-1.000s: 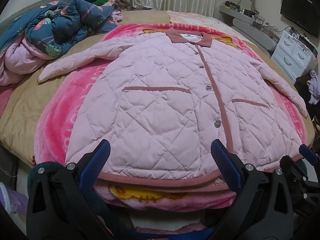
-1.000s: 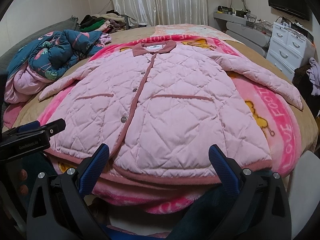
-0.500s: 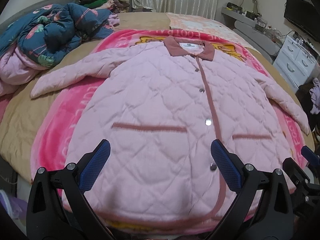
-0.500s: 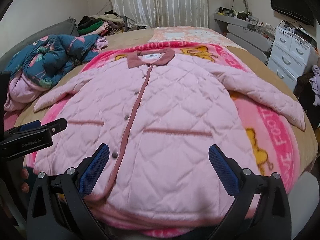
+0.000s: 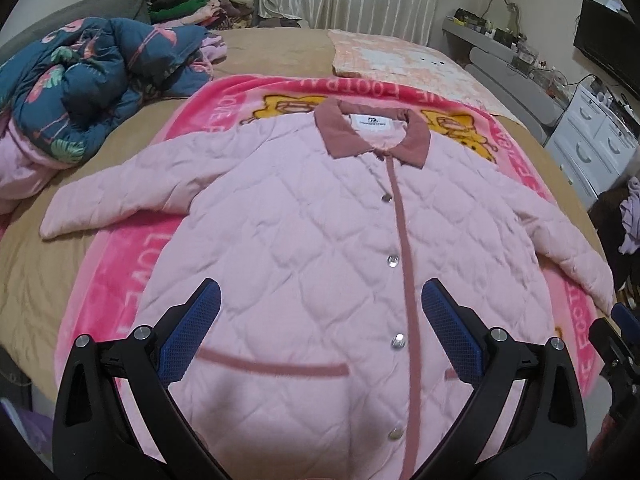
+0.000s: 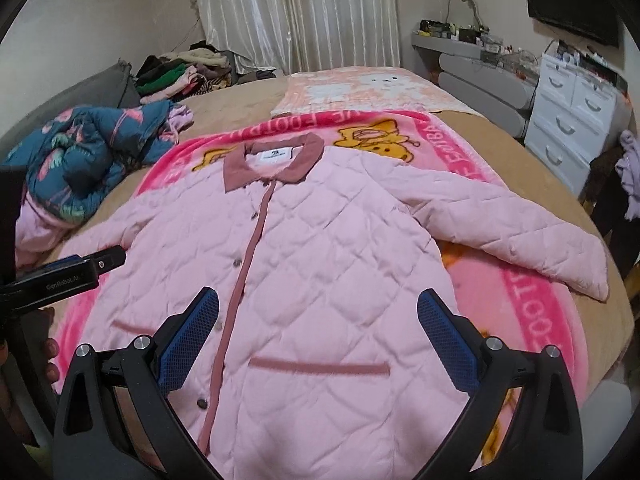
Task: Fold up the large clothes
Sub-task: 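Move the right tool to the jacket sleeve cuff and grasp it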
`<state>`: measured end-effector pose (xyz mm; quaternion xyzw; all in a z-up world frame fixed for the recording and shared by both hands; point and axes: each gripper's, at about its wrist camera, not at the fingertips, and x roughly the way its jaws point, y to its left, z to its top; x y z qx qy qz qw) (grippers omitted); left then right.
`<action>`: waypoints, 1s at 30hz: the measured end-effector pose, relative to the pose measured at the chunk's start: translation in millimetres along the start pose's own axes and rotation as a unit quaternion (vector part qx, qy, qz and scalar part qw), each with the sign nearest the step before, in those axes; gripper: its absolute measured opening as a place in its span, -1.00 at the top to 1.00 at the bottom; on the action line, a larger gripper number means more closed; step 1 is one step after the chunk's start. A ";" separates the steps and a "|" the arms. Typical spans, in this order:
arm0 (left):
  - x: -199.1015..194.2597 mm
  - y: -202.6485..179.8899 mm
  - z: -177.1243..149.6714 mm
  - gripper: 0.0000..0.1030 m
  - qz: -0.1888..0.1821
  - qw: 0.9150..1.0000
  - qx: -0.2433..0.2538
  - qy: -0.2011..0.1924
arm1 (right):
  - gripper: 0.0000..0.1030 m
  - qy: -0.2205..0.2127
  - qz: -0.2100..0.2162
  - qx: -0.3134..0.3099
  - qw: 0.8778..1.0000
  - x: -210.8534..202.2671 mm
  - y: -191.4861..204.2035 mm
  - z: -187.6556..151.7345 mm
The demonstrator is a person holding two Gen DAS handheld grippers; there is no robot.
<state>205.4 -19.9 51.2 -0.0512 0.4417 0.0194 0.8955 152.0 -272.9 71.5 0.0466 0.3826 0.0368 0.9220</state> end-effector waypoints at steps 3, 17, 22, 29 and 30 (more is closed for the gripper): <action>10.0 -7.7 12.4 -0.83 -0.003 1.000 0.001 0.005 | -0.92 -0.002 -0.008 0.011 1.000 7.1 -12.9 10.8; 73.3 -66.4 57.6 -0.83 -0.010 0.999 0.039 0.026 | -0.92 0.000 -0.068 0.120 0.991 44.3 -124.9 37.9; 94.0 -92.7 64.4 -0.83 -0.016 0.997 0.063 0.035 | -0.92 -0.004 -0.098 0.154 0.983 52.5 -165.6 34.5; 133.6 -134.2 67.6 -0.83 -0.040 0.993 0.087 0.064 | -0.92 0.009 -0.134 0.230 0.964 71.9 -230.5 18.9; 138.0 -139.2 67.5 -0.83 -0.041 0.993 0.088 0.067 | -0.92 0.010 -0.141 0.242 0.960 74.3 -240.5 15.2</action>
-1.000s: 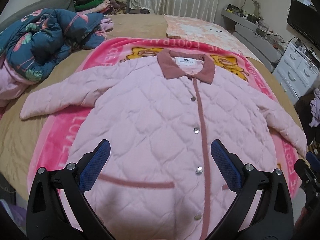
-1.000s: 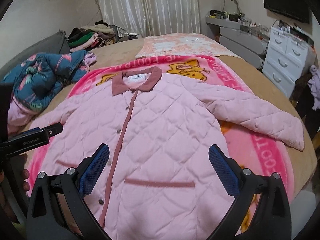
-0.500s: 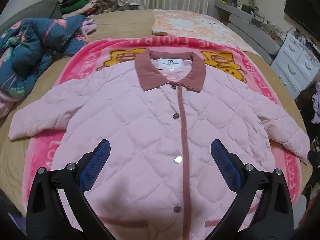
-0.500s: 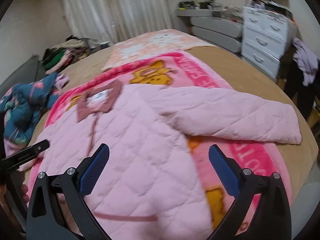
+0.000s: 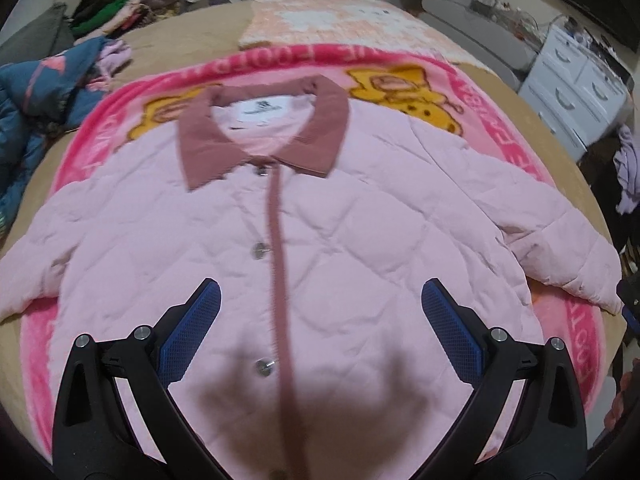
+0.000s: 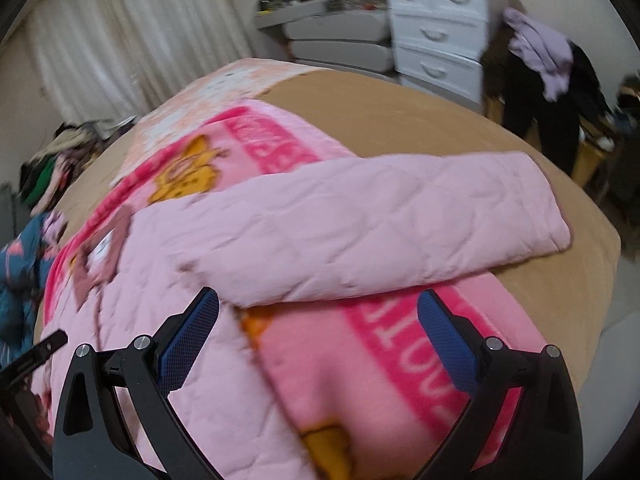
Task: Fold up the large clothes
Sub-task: 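Move the right tool to the jacket sleeve cuff and grasp it, then lift the sleeve with the right tool and fold it across the jacket front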
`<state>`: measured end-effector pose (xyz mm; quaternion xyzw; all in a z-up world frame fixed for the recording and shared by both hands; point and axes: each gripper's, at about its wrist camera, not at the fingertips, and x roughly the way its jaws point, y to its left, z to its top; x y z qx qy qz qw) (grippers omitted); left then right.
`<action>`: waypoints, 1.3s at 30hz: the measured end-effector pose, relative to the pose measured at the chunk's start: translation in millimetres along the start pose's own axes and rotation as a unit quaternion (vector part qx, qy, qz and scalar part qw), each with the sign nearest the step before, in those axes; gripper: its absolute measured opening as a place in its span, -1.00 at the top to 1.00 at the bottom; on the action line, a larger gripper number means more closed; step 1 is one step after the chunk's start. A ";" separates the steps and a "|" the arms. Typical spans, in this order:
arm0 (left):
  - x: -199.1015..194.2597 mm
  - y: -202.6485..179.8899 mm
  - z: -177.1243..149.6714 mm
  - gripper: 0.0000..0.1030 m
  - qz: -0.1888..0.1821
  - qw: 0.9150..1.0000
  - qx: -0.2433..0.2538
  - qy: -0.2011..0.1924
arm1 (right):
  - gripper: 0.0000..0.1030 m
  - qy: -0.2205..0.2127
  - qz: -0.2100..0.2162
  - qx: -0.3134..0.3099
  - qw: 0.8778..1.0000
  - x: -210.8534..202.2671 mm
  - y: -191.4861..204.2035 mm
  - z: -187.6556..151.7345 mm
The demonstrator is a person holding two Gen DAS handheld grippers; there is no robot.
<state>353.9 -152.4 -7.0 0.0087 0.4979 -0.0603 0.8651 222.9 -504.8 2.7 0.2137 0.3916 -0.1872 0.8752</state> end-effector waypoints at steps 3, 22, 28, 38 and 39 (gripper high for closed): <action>15.2 -17.8 6.9 -0.83 -0.006 1.000 0.009 0.002 | -0.92 0.004 -0.015 0.039 0.999 14.9 -25.3 2.1; 79.7 -79.7 49.5 -0.83 0.007 0.999 0.041 -0.004 | -0.92 0.015 -0.015 0.266 0.964 86.4 -168.4 10.5; 73.9 -69.2 55.4 -0.83 0.010 0.999 0.041 -0.012 | -0.32 -0.042 -0.005 0.332 0.942 95.9 -199.8 26.4; 32.9 -19.8 70.4 -0.83 0.026 0.999 0.031 -0.031 | 0.59 -0.113 0.036 0.220 0.968 46.5 -152.4 79.5; 30.2 -15.5 72.6 -0.83 0.025 0.999 0.027 -0.033 | 0.59 -0.120 0.047 0.209 0.969 37.5 -141.9 85.7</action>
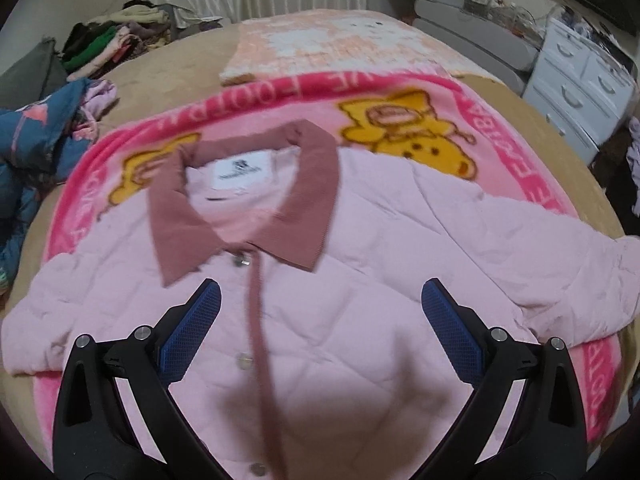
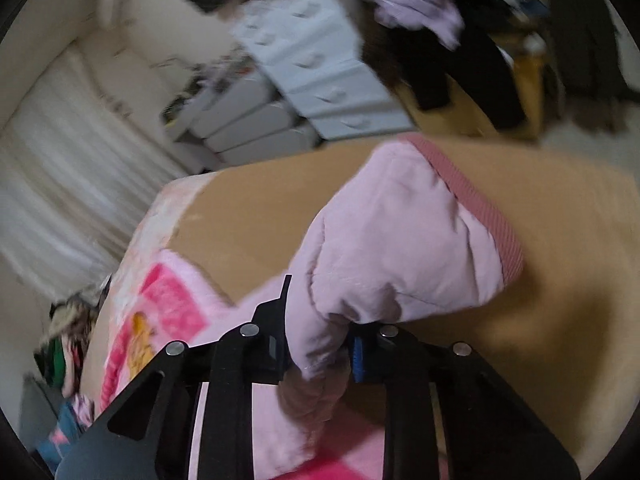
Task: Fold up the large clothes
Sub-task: 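Lift the sleeve with the right tool and fold it across the jacket front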
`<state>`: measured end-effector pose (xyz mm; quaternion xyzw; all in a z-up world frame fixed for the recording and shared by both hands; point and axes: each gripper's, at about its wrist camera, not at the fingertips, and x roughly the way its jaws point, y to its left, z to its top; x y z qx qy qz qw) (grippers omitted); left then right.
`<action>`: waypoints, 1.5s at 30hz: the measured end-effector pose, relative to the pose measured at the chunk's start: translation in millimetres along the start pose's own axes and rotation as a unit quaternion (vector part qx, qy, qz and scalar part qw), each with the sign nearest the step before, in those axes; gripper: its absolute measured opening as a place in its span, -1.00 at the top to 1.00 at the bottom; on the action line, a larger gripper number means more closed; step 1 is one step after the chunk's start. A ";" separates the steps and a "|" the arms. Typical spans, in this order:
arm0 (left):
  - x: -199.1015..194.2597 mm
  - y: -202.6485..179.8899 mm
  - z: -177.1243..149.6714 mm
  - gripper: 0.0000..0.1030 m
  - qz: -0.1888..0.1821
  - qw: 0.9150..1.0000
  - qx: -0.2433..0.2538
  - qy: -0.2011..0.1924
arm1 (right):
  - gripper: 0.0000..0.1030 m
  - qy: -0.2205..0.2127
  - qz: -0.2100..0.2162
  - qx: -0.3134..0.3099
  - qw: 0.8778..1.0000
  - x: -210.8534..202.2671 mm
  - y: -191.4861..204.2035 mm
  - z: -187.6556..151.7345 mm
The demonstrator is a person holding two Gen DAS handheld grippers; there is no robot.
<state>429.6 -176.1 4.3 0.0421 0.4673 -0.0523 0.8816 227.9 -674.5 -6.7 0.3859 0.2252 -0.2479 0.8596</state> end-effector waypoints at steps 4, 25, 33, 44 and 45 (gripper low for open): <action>-13.8 25.3 7.8 -0.83 -0.002 1.000 -0.015 0.000 | 0.60 -0.019 0.036 -0.068 0.997 -26.1 64.1 6.7; -94.9 176.9 14.6 -0.83 0.033 0.994 -0.090 -0.062 | 0.60 -0.016 0.135 -0.259 0.956 -93.5 302.2 -59.9; -98.3 219.5 -1.9 -0.83 0.046 0.990 -0.116 -0.064 | 0.60 -0.015 0.172 -0.304 0.937 -115.6 356.0 -101.5; -97.3 279.4 -34.4 -0.83 0.031 0.986 -0.153 -0.055 | 0.61 0.002 0.222 -0.353 0.909 -121.9 418.7 -174.5; -97.2 284.2 -37.2 -0.83 0.031 0.986 -0.154 -0.055 | 0.61 0.005 0.227 -0.356 0.906 -121.2 423.9 -181.5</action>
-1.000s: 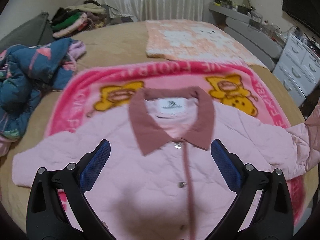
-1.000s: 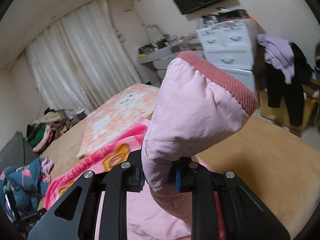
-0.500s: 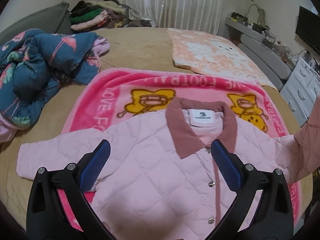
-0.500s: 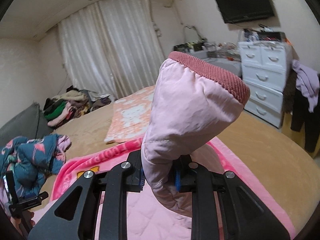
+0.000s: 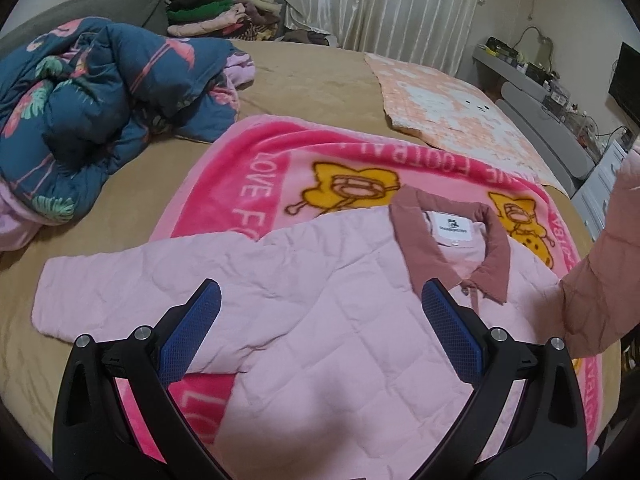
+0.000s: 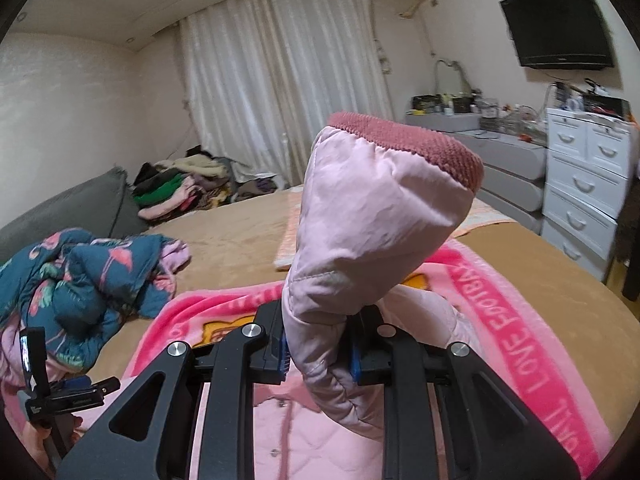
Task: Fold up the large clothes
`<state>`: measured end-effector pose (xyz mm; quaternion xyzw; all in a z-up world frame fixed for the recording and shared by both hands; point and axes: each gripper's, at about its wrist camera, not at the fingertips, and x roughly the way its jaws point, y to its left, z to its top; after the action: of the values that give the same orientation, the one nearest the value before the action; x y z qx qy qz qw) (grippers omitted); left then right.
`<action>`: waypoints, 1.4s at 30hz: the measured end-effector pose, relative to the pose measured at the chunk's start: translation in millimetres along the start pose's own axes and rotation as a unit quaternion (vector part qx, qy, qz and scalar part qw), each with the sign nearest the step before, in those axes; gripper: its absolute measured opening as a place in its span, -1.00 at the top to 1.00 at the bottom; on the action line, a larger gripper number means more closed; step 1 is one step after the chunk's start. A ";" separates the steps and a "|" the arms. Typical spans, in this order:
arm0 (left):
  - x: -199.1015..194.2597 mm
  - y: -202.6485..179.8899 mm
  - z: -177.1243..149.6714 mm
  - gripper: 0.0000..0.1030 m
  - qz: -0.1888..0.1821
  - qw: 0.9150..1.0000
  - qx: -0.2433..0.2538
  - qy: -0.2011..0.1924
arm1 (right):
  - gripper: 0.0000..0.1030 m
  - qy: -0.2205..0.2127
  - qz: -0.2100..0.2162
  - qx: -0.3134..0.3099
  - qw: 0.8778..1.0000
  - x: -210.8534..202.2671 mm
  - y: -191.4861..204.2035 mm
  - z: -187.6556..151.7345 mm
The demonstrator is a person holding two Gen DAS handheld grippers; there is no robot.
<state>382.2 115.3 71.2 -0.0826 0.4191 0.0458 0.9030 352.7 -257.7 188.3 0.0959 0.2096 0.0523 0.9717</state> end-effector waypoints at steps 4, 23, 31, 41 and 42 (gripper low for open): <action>3.4 16.5 -1.5 -0.83 -0.011 1.000 -0.018 0.004 | 0.61 0.008 0.016 -0.015 1.000 12.9 27.9 -11.5; 17.3 37.6 -15.3 -0.83 -0.068 0.996 -0.058 0.018 | 0.56 0.095 0.070 -0.060 0.991 90.0 97.9 -122.9; 30.9 37.7 -21.9 -0.83 -0.104 0.989 -0.103 0.032 | 0.32 0.176 0.119 -0.074 0.974 118.1 127.5 -194.8; 46.4 29.9 -28.0 -0.83 -0.101 0.987 -0.111 0.063 | -0.40 0.235 0.162 -0.114 0.952 99.8 155.6 -228.4; 49.3 28.4 -30.0 -0.83 -0.100 0.986 -0.112 0.069 | -0.47 0.228 0.168 -0.114 0.952 92.6 152.1 -225.3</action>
<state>387.2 138.2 11.3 -0.2277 0.4619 -0.0033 0.8572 333.2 -59.0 -18.2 0.0038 0.3988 0.2590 0.8797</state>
